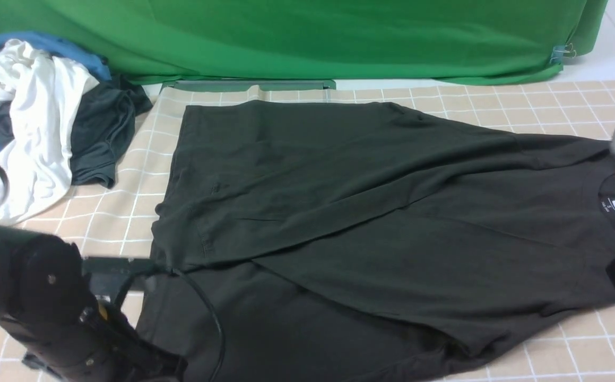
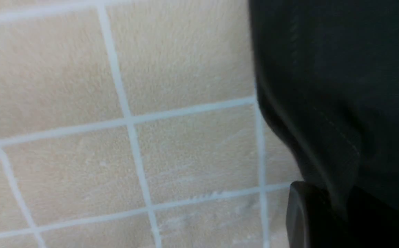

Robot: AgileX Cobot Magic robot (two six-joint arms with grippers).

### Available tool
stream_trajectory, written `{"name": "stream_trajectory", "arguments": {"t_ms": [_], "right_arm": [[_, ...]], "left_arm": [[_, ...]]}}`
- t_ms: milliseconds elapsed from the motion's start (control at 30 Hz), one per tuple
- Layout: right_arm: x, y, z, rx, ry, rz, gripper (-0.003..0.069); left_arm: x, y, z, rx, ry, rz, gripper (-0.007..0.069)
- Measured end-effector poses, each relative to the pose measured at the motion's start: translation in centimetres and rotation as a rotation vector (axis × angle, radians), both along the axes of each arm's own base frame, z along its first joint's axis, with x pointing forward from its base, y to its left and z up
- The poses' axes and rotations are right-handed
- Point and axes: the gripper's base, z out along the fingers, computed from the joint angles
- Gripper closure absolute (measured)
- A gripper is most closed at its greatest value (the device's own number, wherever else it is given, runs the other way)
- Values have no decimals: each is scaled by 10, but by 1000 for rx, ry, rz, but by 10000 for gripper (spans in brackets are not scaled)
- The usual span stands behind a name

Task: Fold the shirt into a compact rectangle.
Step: 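Grasp the near edge of the shirt at its hem and shoulder corners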

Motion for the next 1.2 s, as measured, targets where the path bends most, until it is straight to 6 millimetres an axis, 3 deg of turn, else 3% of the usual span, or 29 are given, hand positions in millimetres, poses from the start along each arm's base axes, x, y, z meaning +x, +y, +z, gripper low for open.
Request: {"name": "stream_trajectory", "arguments": {"t_ms": [133, 167, 233, 333, 433, 500, 833, 1000, 1133, 1200], "right_arm": [[12, 2, -18, -33, 85, 51, 513], [14, 5, -28, -36, 122, 83, 455], [14, 7, -36, -44, 146, 114, 409], [18, 17, -66, -71, 150, 219, 255], [22, 27, -85, -92, 124, 310, 155], [27, 33, -95, -103, 117, 357, 133], [48, 44, -140, -171, 145, 517, 120], [57, 46, -147, -186, 80, 561, 123], [60, 47, -150, -202, 48, 620, 192], [62, 47, -152, -209, 38, 633, 332]], "left_arm": [[-10, 6, 22, 11, -39, 11, 592], [-15, 8, 29, 10, -41, 22, 592], [-18, 8, 32, 7, -45, 27, 592], [-23, 10, 39, -3, -65, 42, 592], [-25, 11, 41, 5, -56, 39, 592], [-26, 13, 41, 17, -58, 32, 592], [-24, 13, 41, 20, -71, 31, 592], [-24, 13, 41, 17, -80, 32, 592], [-23, 12, 41, 14, -91, 33, 592], [-22, 12, 42, 11, -97, 34, 592]]}}
